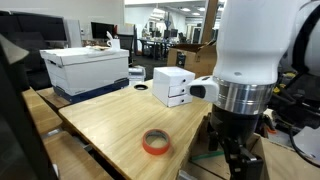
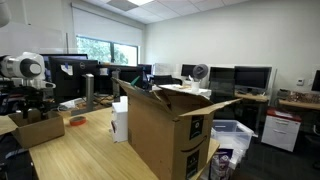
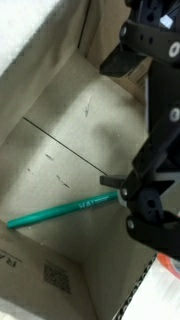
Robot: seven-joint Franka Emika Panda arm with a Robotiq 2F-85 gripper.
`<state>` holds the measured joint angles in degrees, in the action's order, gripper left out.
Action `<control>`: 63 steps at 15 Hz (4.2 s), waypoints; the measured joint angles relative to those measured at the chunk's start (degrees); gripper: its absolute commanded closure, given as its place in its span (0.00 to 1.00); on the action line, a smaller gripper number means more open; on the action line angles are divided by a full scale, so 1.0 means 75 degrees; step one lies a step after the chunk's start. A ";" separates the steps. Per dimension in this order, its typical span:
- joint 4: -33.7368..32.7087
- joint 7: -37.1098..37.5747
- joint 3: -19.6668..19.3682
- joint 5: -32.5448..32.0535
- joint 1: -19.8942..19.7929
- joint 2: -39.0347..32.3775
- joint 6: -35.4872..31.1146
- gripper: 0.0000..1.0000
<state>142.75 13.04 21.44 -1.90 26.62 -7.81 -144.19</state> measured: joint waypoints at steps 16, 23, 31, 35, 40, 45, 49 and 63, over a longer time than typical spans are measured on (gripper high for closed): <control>0.0344 0.0000 -0.0314 0.0000 -0.0250 -0.0002 -0.0320 0.00; 0.0505 0.0133 -0.0376 -0.0046 -0.0250 -0.0004 -0.0828 0.00; 0.0519 0.0296 -0.0400 -0.0183 -0.0246 -0.0067 -0.1037 0.00; 0.0591 0.0472 -0.0401 -0.0327 -0.0233 -0.0102 -0.1170 0.00; 0.0703 0.0651 -0.0402 -0.0479 -0.0223 -0.0117 -0.1294 0.00; 0.0704 0.0716 -0.0403 -0.0501 -0.0220 -0.0153 -0.1339 0.00; 0.0706 0.0728 -0.0403 -0.0502 -0.0217 -0.0212 -0.1449 0.00; 0.0715 0.1207 -0.0706 -0.0916 0.0036 -0.0434 -0.1914 0.00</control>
<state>148.11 22.09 16.14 -8.77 26.88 -11.07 -158.55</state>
